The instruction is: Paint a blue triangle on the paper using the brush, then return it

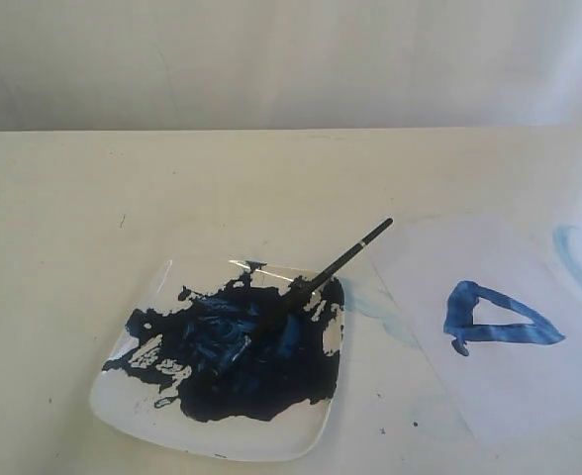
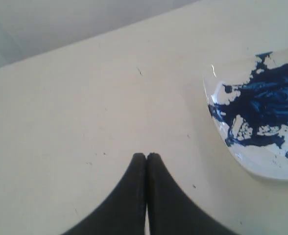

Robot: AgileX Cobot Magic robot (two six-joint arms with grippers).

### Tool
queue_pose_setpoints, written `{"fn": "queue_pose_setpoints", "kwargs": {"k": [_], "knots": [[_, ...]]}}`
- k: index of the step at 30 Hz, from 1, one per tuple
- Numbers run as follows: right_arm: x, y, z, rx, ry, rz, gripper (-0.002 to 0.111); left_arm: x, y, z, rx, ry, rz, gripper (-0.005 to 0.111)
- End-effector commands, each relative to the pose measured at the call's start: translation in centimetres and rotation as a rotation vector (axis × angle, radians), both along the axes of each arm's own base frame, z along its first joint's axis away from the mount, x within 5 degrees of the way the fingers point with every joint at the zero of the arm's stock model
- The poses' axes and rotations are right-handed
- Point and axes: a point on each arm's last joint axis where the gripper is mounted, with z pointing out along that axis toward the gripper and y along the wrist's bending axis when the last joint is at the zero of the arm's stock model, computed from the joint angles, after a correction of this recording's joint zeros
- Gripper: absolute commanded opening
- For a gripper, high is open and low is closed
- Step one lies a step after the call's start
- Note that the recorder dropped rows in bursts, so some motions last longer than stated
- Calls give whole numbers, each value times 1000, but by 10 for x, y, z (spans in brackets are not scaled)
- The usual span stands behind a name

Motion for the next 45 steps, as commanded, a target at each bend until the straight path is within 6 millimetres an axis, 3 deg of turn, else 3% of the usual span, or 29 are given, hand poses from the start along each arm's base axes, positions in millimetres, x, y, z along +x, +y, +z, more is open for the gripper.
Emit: {"fn": "queue_pose_setpoints", "kwargs": {"k": [1,25,45], "knots": [[0,0,1,12,-9,-7,0,0,0,-22,-77,38,28,0],[0,0,1,9,-9,-7,0,-2,6,-27,-29,55,114,0],[0,0,1,9,-9,-7,0,-1,20,-25,-32,36,375,0]]}}
